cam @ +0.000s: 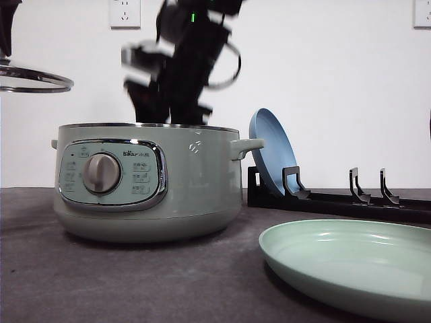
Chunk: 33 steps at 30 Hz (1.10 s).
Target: Transfer potato from steamer to green plate
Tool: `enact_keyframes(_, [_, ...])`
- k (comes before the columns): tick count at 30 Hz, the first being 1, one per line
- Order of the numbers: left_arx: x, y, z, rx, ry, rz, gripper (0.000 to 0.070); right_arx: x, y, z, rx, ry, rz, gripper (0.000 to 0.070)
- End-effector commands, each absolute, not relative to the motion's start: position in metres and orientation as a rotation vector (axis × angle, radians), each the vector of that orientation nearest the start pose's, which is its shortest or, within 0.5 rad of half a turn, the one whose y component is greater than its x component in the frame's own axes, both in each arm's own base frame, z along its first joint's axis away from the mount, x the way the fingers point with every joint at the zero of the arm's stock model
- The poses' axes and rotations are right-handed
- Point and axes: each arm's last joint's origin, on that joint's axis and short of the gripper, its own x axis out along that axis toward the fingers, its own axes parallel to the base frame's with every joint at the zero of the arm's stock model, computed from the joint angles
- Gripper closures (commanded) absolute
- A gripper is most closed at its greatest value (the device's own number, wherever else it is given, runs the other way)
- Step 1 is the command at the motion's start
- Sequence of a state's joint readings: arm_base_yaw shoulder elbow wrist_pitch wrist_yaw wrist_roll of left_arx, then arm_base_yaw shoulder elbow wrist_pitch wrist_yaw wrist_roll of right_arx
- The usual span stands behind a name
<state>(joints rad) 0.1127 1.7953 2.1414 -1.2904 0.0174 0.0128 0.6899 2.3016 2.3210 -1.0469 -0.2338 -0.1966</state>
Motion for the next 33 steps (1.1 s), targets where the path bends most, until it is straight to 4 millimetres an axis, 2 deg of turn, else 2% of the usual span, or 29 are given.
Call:
enact_keyframes(1, [0.329,0.036,0.447,-0.038,0.837,0.079,0.0699,0.369,0.317,0.300,-0.395,0.961,0.941,0.0558])
enact_keyframes(8, [0.305,0.033,0.467,-0.037,0.772,0.082,0.0699,0.332,0.287,0.363,-0.386,1.016,0.925,0.0558])
enact_keyframes(11, [0.296,0.032,0.473,-0.036,0.754,0.082,0.0699,0.313,0.272,0.392,-0.373,0.974,0.925,0.0558])
enact_keyframes(16, [0.284,0.031,0.480,-0.038,0.740,0.083,0.0699,0.272,0.234,0.444,-0.363,0.859,0.854,0.0558])
enact_keyframes(20, [0.277,0.030,0.484,-0.038,0.733,0.084,0.0699,0.230,0.198,0.470,-0.330,0.819,0.831,0.0558])
enact_keyframes(23, [0.274,0.030,0.484,-0.041,0.737,0.085,0.0699,0.196,0.169,0.476,-0.304,0.817,0.821,0.0558])
enact_keyframes(26, [0.273,0.030,0.484,-0.042,0.750,0.084,0.0699,0.166,0.145,0.471,-0.289,0.836,0.811,0.0558])
enact_keyframes(29, [0.273,0.030,0.483,-0.042,0.754,0.084,0.0699,0.142,0.125,0.455,-0.291,0.869,0.805,0.0558])
enact_keyframes(33, [0.273,0.030,0.483,-0.043,0.759,0.084,0.0699,0.120,0.106,0.425,-0.234,0.884,0.778,0.0558])
